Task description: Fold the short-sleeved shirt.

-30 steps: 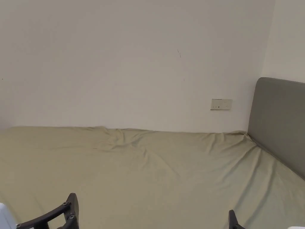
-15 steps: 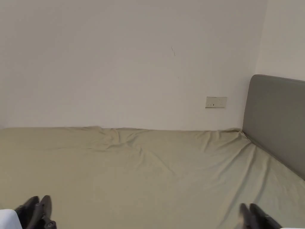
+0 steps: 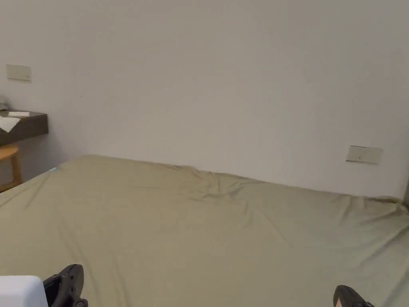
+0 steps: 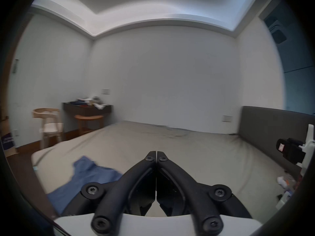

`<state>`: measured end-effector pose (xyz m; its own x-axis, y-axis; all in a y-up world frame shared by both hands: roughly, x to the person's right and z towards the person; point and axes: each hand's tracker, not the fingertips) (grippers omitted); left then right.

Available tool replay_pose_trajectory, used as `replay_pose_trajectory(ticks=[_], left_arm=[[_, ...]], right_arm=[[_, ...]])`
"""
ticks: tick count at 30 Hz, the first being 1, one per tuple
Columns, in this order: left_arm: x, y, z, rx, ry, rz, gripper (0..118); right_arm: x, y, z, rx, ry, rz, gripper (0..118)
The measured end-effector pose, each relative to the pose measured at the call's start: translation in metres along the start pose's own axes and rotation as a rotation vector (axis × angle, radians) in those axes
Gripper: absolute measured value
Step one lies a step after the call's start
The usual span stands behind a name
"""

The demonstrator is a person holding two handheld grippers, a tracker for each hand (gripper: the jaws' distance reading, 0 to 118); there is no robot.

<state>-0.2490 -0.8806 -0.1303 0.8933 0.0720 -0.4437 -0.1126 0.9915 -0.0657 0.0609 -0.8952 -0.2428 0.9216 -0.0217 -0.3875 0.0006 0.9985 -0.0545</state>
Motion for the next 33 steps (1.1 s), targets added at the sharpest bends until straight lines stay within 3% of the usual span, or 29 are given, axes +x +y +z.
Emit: replay_pose_trajectory(ticks=[7,12,17,23,25,26,27,28,31,33], left_arm=[[-0.105,-0.005,0.064,-0.035,0.484,0.008,0],[-0.143,-0.015,0.090,-0.068,0.567,0.066,0],[-0.162,-0.034,0.071,-0.130,0.553,0.096,0],[-0.167,-0.079,0.011,-0.302,0.435,0.092,1],[-0.173,-0.100,-0.019,-0.397,0.373,0.124,26],[-0.175,-0.108,-0.029,-0.420,0.354,0.135,46],[-0.179,-0.118,-0.041,-0.463,0.339,0.153,77],[-0.183,-0.127,-0.056,-0.487,0.335,0.184,94],[-0.193,-0.153,-0.090,-0.533,0.328,0.236,103],[-0.196,-0.163,-0.109,-0.528,0.332,0.240,102]], right_arm=[[-0.114,-0.007,-0.047,-0.057,0.464,-0.007,2],[-0.179,-0.014,-0.052,-0.103,0.697,0.036,2],[-0.203,-0.021,-0.056,-0.137,0.757,0.127,2],[-0.196,-0.030,-0.082,-0.210,0.679,0.180,2],[-0.193,-0.035,-0.090,-0.242,0.639,0.187,2],[-0.191,-0.038,-0.095,-0.254,0.625,0.186,2],[-0.190,-0.040,-0.100,-0.272,0.611,0.185,2],[-0.189,-0.043,-0.102,-0.282,0.603,0.184,2],[-0.189,-0.052,-0.112,-0.317,0.583,0.183,2],[-0.193,-0.056,-0.116,-0.344,0.587,0.184,2]])
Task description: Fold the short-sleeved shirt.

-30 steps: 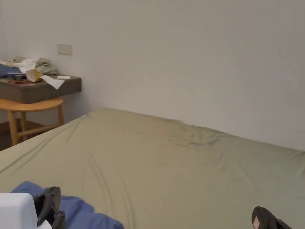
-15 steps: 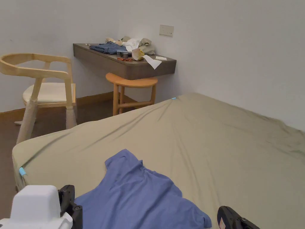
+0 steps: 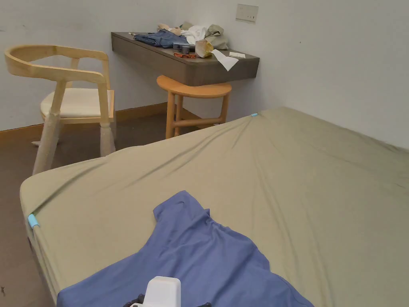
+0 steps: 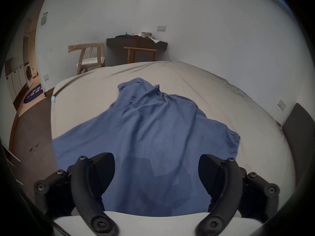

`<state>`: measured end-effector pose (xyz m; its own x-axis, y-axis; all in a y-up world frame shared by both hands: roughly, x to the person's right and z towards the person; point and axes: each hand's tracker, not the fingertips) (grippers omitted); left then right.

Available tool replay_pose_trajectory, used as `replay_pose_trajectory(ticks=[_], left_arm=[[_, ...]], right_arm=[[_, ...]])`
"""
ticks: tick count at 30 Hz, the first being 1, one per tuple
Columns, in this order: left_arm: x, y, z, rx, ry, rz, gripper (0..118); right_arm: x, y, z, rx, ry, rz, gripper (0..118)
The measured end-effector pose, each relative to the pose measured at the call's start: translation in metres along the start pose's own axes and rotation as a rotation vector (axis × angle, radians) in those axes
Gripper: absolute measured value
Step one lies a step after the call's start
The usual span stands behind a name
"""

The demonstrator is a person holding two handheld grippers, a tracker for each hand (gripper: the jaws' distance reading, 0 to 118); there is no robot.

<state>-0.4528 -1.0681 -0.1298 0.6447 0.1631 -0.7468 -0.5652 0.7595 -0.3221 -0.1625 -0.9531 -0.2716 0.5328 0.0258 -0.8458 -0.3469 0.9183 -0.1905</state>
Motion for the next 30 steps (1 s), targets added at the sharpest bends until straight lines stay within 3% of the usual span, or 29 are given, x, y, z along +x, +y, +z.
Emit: replay_pose_trajectory(ticks=[4,9,10,11,12,13,14,15,16,18,20,26,30], left_arm=[[0.021,0.010,-0.045,-0.042,-0.028,-0.063,101],[0.045,0.018,-0.084,-0.009,-0.051,-0.075,89],[0.045,0.012,-0.089,-0.062,0.002,-0.117,80],[0.046,0.001,-0.110,-0.174,0.103,-0.154,81],[0.048,-0.001,-0.105,-0.008,0.045,-0.113,77],[0.061,0.003,-0.107,-0.080,0.074,-0.156,57],[0.064,0.005,-0.103,-0.086,0.033,-0.139,26],[0.065,0.005,-0.098,-0.091,-0.001,-0.095,6],[0.063,0.006,-0.096,-0.085,0.047,-0.039,6],[0.063,0.012,-0.092,-0.081,0.004,0.049,6],[0.061,0.016,-0.091,-0.091,-0.013,0.056,6],[0.069,0.030,-0.087,-0.082,-0.196,0.244,6],[0.111,0.049,-0.068,-0.010,-0.298,0.194,6]], right_arm=[[-0.004,-0.004,-0.013,-0.027,0.015,0.008,2],[-0.004,-0.006,-0.016,-0.063,0.023,0.037,2],[-0.003,-0.006,-0.015,-0.067,0.007,0.045,2],[-0.001,-0.007,-0.013,-0.069,-0.005,0.049,2],[0.002,-0.008,-0.010,-0.069,-0.017,0.048,2],[0.005,-0.009,-0.007,-0.069,-0.029,0.042,2],[0.008,-0.010,-0.005,-0.070,-0.038,0.032,2],[0.012,-0.011,-0.003,-0.075,-0.043,0.012,2],[0.016,-0.013,-0.001,-0.083,-0.044,-0.007,2],[0.021,-0.018,0.004,-0.085,-0.065,-0.027,2],[0.026,-0.020,0.013,-0.090,-0.077,-0.038,2],[0.053,-0.032,0.047,-0.084,-0.157,-0.120,2],[0.073,-0.039,0.075,-0.071,-0.241,-0.172,2]])
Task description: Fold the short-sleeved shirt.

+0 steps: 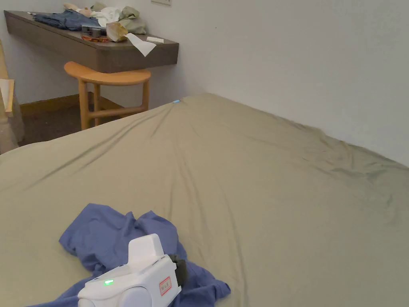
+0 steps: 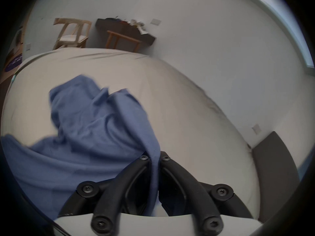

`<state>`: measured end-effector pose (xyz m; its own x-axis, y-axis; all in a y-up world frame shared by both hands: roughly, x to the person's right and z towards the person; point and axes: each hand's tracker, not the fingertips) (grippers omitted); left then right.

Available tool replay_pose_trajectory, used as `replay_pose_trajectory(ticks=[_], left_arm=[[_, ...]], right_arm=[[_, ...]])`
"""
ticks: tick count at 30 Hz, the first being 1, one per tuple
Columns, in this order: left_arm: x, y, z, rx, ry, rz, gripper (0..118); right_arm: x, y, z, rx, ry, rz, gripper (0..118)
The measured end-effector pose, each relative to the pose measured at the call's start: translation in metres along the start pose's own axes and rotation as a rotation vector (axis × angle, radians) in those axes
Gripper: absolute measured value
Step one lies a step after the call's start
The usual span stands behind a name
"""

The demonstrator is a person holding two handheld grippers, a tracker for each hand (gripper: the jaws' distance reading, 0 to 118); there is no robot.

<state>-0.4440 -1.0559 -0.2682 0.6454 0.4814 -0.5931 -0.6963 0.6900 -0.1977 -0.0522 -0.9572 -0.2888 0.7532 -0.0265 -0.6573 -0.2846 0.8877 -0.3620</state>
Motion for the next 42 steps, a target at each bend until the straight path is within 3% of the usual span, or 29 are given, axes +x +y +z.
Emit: replay_pose_trajectory(ticks=[6,9,16,19,24,27,30,31,32,33,36,38,41,42], left_arm=[[0.102,-0.008,0.013,-0.007,-0.320,-0.013,6],[0.164,-0.032,0.019,-0.054,-0.452,-0.107,6],[0.292,-0.127,0.061,-0.311,-1.001,-0.169,6],[0.330,-0.183,0.087,-0.433,-1.130,-0.322,6],[0.360,-0.286,0.099,-0.629,-0.954,-0.691,6],[0.353,-0.337,0.090,-0.775,-0.872,-0.768,6],[0.336,-0.367,0.079,-0.794,-0.777,-0.803,8],[0.332,-0.371,0.075,-0.791,-0.726,-0.808,18],[0.326,-0.369,0.073,-0.792,-0.712,-0.810,37],[0.317,-0.359,0.080,-0.722,-0.785,-0.760,54],[0.305,-0.321,0.094,-0.689,-0.741,-0.765,94],[0.285,-0.280,0.103,-0.640,-0.769,-0.653,86],[0.242,-0.210,0.115,-0.534,-0.720,-0.475,6],[0.225,-0.190,0.119,-0.467,-0.651,-0.439,2]], right_arm=[[0.040,-0.009,0.058,0.063,-0.138,-0.071,2],[0.060,-0.016,0.097,0.101,-0.216,-0.111,2],[0.101,-0.045,0.189,0.139,-0.435,-0.203,2],[0.111,-0.058,0.215,0.139,-0.517,-0.247,2],[0.121,-0.078,0.239,0.136,-0.560,-0.317,2],[0.124,-0.088,0.243,0.127,-0.561,-0.337,2],[0.126,-0.095,0.240,0.104,-0.561,-0.343,2],[0.127,-0.096,0.238,0.099,-0.559,-0.346,2],[0.127,-0.097,0.236,0.096,-0.554,-0.350,2],[0.126,-0.094,0.232,0.093,-0.546,-0.350,2],[0.122,-0.090,0.219,0.097,-0.499,-0.333,2],[0.119,-0.086,0.209,0.108,-0.455,-0.327,2],[0.112,-0.078,0.189,0.112,-0.388,-0.308,2],[0.110,-0.075,0.181,0.105,-0.360,-0.298,2]])
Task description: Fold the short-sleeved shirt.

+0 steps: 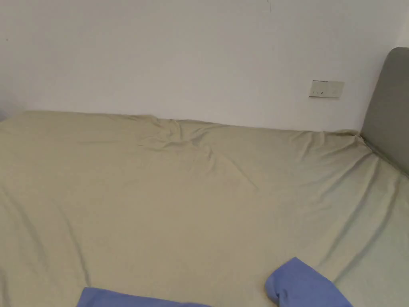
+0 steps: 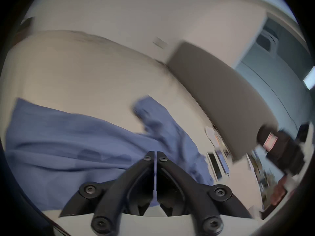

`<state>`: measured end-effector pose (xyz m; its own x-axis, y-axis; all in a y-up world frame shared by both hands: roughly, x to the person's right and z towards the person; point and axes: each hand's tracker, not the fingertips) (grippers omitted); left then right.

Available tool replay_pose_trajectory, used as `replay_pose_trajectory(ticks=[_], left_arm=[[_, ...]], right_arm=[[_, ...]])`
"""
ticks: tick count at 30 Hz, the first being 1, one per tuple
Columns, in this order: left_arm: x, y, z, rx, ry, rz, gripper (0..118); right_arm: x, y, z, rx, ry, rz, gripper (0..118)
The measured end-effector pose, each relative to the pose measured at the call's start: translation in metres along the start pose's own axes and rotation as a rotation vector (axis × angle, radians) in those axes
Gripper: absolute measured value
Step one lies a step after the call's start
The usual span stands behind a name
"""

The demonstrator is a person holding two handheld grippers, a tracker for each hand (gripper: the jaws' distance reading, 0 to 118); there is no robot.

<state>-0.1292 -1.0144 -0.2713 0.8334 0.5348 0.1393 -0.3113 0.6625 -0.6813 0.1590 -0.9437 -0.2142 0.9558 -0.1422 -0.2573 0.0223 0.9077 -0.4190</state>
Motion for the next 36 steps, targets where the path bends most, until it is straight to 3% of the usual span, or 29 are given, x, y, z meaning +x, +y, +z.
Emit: replay_pose_trajectory(ticks=[4,6,9,11,16,17,19,20,21,26,27,28,29,30,33,35,36], left_arm=[[-0.047,0.007,0.065,0.155,0.307,-0.067,0],[-0.071,0.004,0.082,0.143,0.417,-0.093,0],[-0.117,0.009,0.098,0.083,0.451,-0.002,0],[-0.137,0.017,0.105,0.136,0.475,0.086,0],[-0.181,0.054,0.078,0.168,0.522,0.049,0],[-0.187,0.060,0.066,0.145,0.530,0.022,9],[-0.199,0.071,0.041,0.113,0.582,-0.028,70],[-0.206,0.075,0.029,0.094,0.575,-0.041,91],[-0.211,0.078,0.019,0.070,0.563,-0.050,102],[-0.230,0.087,-0.025,-0.065,0.556,-0.065,92],[-0.232,0.086,-0.033,-0.129,0.561,-0.062,73],[-0.233,0.084,-0.040,-0.181,0.569,-0.063,62],[-0.230,0.080,-0.042,-0.170,0.613,-0.086,62],[-0.225,0.080,-0.035,-0.104,0.580,-0.119,53],[-0.229,0.080,-0.030,-0.111,0.549,-0.024,12],[-0.232,0.077,-0.025,-0.097,0.529,0.036,6],[-0.234,0.074,-0.024,-0.080,0.527,0.063,5]], right_arm=[[-0.021,0.001,-0.021,-0.023,0.075,0.025,2],[-0.030,0.001,-0.029,-0.032,0.105,0.035,2],[-0.037,-0.003,-0.037,-0.053,0.130,0.040,2],[-0.038,-0.006,-0.042,-0.077,0.130,0.044,2],[-0.036,-0.010,-0.053,-0.137,0.080,0.068,2],[-0.035,-0.009,-0.055,-0.142,0.072,0.070,2],[-0.032,-0.007,-0.058,-0.147,0.059,0.069,2],[-0.031,-0.006,-0.060,-0.149,0.052,0.067,2],[-0.030,-0.004,-0.061,-0.150,0.047,0.066,2],[-0.027,-0.001,-0.070,-0.162,0.025,0.077,2],[-0.026,-0.002,-0.071,-0.168,0.027,0.080,2],[-0.026,-0.002,-0.072,-0.174,0.028,0.084,2],[-0.025,-0.002,-0.073,-0.179,0.028,0.084,2],[-0.024,-0.002,-0.075,-0.186,0.029,0.081,2],[-0.015,-0.003,-0.081,-0.203,0.028,0.052,2],[-0.007,-0.003,-0.087,-0.211,-0.023,0.051,4],[0.001,-0.002,-0.091,-0.215,-0.067,0.058,19]])
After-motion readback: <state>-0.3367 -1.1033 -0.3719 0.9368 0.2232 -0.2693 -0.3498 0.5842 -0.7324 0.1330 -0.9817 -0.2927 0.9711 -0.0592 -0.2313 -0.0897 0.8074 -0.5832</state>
